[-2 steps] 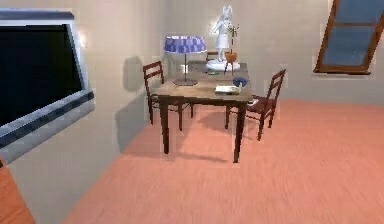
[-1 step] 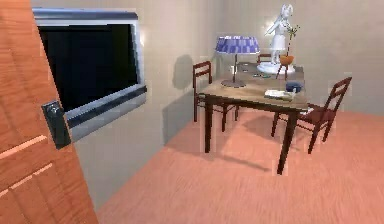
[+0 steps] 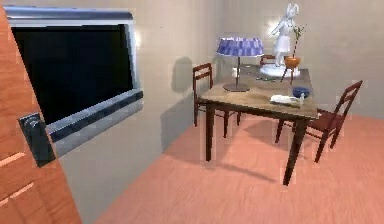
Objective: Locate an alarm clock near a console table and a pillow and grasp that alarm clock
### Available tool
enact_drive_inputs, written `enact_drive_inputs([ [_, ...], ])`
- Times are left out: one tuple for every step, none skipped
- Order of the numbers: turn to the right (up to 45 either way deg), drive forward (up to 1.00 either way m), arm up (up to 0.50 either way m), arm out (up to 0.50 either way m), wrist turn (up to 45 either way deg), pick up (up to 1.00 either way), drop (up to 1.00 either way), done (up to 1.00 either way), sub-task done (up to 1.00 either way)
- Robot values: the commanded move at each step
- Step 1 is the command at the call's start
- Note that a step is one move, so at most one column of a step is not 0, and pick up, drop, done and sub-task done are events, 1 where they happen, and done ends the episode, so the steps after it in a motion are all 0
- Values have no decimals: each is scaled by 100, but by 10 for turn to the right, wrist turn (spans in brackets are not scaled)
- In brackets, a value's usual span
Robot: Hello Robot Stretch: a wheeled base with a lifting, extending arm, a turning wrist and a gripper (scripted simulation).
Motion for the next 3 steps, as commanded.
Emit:
enact_drive_inputs([
  [330,0,0,0,0,0,0,0,0],
  [0,60,0,0,0,0,0,0,0],
  [420,0,0,0,0,0,0,0,0],
])
